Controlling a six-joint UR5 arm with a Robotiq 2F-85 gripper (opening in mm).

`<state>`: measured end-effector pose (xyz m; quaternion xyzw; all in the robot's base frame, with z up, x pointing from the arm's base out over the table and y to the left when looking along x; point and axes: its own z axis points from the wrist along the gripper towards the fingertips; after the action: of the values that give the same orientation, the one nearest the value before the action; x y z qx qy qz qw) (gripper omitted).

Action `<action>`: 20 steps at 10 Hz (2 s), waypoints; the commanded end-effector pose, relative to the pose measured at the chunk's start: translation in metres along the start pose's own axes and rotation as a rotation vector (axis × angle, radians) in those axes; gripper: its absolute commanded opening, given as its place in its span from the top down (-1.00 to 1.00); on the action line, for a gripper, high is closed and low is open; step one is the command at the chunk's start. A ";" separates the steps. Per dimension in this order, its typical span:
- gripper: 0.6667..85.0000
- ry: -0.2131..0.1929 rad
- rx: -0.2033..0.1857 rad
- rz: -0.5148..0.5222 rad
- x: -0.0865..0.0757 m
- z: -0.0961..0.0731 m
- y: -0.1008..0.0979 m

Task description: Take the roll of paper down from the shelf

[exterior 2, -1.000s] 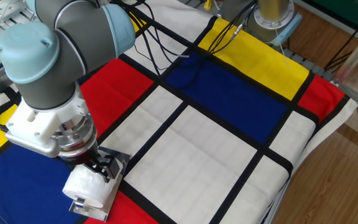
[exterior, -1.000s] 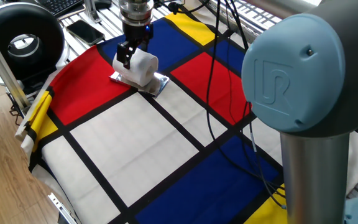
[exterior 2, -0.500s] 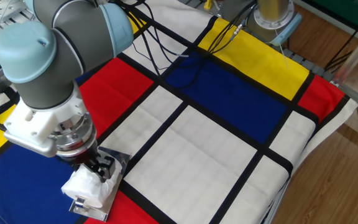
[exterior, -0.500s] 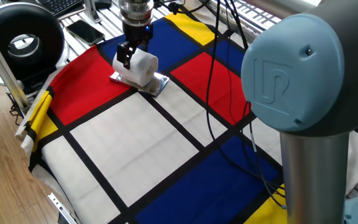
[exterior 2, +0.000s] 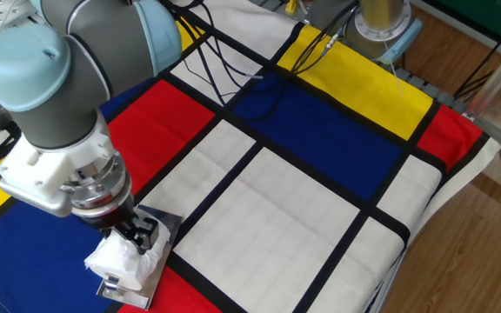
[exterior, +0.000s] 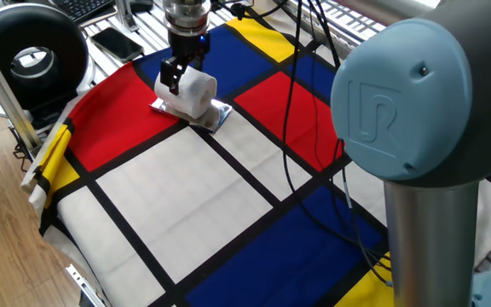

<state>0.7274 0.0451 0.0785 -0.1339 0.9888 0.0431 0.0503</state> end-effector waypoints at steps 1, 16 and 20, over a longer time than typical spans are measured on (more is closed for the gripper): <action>0.99 -0.002 -0.021 0.015 0.000 -0.006 0.003; 0.99 0.034 -0.028 -0.003 0.048 -0.009 -0.001; 0.99 0.007 -0.025 -0.007 0.096 -0.004 -0.009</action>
<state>0.6593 0.0197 0.0746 -0.1421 0.9878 0.0507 0.0387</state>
